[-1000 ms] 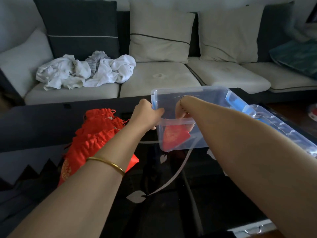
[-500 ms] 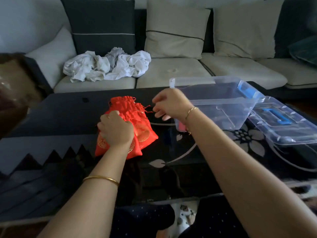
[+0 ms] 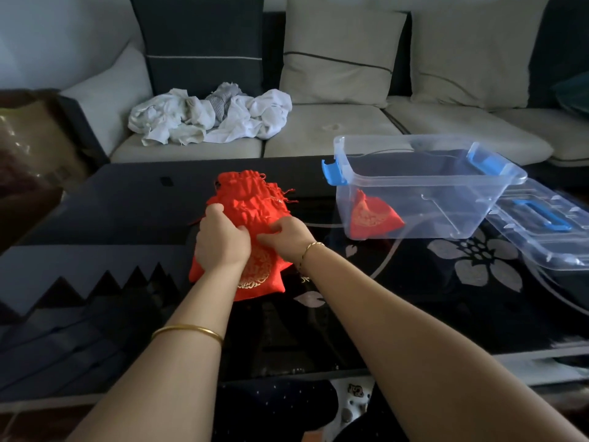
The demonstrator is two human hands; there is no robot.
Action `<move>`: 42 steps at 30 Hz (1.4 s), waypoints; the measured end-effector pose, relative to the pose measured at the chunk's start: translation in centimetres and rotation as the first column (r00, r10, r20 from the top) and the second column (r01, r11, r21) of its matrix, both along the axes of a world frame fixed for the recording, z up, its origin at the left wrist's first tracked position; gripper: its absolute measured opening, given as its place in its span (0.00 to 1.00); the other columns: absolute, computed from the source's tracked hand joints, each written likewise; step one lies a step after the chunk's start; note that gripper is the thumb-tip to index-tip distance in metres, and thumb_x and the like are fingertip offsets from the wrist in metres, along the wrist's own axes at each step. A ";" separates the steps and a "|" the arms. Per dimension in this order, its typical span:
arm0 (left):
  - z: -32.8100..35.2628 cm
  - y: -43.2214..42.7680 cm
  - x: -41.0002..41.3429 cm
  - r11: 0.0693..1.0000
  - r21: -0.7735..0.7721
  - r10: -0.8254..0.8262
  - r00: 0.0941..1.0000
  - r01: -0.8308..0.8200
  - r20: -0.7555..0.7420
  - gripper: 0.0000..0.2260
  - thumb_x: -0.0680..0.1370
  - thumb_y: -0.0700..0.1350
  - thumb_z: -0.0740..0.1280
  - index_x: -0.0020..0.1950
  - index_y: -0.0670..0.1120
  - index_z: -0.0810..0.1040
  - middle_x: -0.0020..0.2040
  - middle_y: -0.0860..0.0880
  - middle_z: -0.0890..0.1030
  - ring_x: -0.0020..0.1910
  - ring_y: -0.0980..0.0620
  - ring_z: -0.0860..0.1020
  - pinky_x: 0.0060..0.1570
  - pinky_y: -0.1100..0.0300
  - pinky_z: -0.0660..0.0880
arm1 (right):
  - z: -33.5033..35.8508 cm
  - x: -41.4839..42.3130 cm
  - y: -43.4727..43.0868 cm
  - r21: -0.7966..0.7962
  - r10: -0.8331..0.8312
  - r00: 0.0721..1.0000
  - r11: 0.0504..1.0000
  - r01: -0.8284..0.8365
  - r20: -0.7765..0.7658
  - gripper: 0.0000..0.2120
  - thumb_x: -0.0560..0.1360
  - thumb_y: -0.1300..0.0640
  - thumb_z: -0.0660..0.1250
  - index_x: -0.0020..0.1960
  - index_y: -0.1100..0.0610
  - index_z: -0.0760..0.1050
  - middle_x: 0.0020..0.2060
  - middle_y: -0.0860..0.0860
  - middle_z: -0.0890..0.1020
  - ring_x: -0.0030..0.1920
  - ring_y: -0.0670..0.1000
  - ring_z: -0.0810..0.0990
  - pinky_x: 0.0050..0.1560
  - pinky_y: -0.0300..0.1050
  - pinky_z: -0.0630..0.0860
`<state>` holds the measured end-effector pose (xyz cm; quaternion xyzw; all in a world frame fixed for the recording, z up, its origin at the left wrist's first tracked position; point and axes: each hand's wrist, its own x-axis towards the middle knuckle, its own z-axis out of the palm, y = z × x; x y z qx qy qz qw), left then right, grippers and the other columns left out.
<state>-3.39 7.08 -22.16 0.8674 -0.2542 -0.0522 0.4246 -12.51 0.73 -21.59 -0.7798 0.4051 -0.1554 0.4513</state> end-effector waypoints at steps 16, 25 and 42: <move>3.2 -2.2 -6.1 0.750 -0.197 -0.642 0.767 0.632 0.017 0.09 0.75 0.39 0.69 0.54 0.47 0.77 0.45 0.55 0.78 0.45 0.61 0.76 0.39 0.78 0.70 | 2.8 -12.8 -4.5 0.155 -0.137 0.974 0.982 0.110 0.179 0.07 0.75 0.63 0.66 0.51 0.54 0.76 0.47 0.54 0.80 0.46 0.50 0.79 0.39 0.40 0.76; 3.1 -3.4 -7.5 0.736 -0.169 -0.649 0.754 0.655 0.097 0.07 0.75 0.39 0.68 0.52 0.47 0.78 0.43 0.57 0.77 0.46 0.58 0.77 0.47 0.64 0.73 | 3.6 -14.8 -5.3 0.522 -0.437 0.764 0.839 0.155 0.475 0.09 0.74 0.67 0.64 0.54 0.63 0.74 0.38 0.55 0.81 0.36 0.50 0.81 0.36 0.43 0.79; 3.4 -3.1 -7.5 0.746 -0.108 -0.641 0.753 0.657 0.151 0.09 0.75 0.41 0.69 0.54 0.49 0.78 0.50 0.52 0.80 0.51 0.56 0.77 0.48 0.64 0.73 | 4.2 -15.1 -4.9 0.312 -0.414 0.785 0.903 0.293 0.461 0.12 0.80 0.56 0.59 0.43 0.61 0.76 0.30 0.53 0.77 0.27 0.46 0.73 0.27 0.37 0.73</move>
